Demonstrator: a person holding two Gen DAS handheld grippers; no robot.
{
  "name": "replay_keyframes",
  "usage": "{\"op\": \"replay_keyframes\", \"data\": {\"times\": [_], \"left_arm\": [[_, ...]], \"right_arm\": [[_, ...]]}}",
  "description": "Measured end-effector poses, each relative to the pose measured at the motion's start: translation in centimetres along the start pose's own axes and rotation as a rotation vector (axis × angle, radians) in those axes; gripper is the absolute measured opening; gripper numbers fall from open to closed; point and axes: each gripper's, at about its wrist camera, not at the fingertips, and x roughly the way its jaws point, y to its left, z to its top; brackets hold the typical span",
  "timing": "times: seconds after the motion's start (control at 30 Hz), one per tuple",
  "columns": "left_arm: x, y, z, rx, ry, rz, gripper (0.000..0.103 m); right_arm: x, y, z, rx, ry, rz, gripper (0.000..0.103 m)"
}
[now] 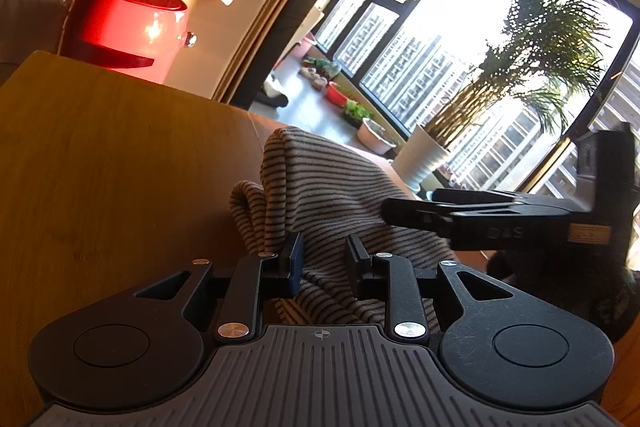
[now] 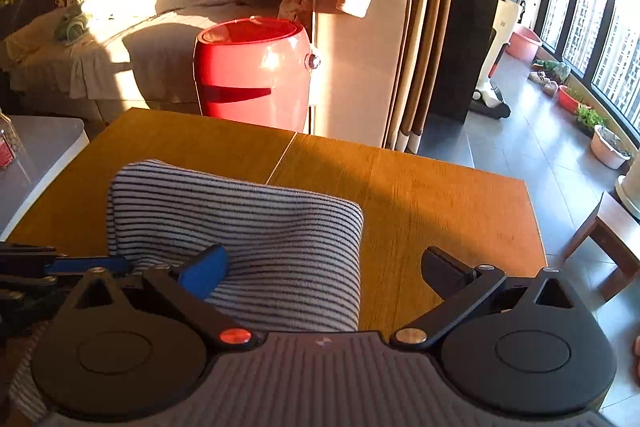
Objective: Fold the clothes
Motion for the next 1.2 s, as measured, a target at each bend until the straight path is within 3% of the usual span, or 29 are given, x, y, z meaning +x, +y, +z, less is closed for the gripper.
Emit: {"op": "replay_keyframes", "data": {"times": [0.1, 0.2, 0.33, 0.63, 0.77, 0.83, 0.9, 0.97, 1.07, 1.2], "left_arm": [[0.0, 0.0, 0.0, 0.0, -0.002, 0.001, 0.028], [-0.1, -0.2, -0.2, 0.001, -0.007, 0.003, 0.028], [-0.2, -0.4, -0.4, 0.007, -0.014, 0.016, 0.028], [-0.4, -1.0, -0.4, 0.013, -0.016, 0.042, 0.028], [-1.7, -1.3, -0.3, 0.009, -0.018, 0.062, 0.026], [-3.1, -2.0, -0.3, 0.02, -0.024, 0.092, 0.042], [-4.0, -2.7, -0.6, 0.033, -0.024, 0.092, 0.042], [-4.1, -3.4, -1.1, 0.038, -0.007, 0.087, 0.039], [-3.4, -4.5, -2.0, 0.082, 0.029, 0.126, 0.039], [-2.9, -4.3, -2.0, 0.064, 0.051, 0.172, 0.039]], "right_arm": [[-3.7, -0.1, -1.5, 0.037, -0.064, 0.122, 0.103], [-5.3, 0.8, -3.7, 0.014, -0.048, 0.22, 0.103], [-4.1, 2.6, -6.8, -0.048, -0.023, 0.142, 0.103], [-3.5, 0.2, -7.9, 0.189, 0.024, 0.222, 0.103], [-4.6, -0.3, -7.8, 0.188, -0.01, 0.219, 0.103], [-5.9, -0.6, -7.3, 0.17, -0.056, 0.2, 0.103], [-6.8, -1.5, -7.2, 0.184, -0.095, 0.186, 0.103], [-7.3, -2.4, -7.3, 0.207, -0.119, 0.172, 0.098], [-6.1, -2.8, -7.9, 0.246, -0.082, 0.158, 0.087], [-4.9, -2.3, -8.8, 0.251, -0.073, 0.177, 0.085]]}}
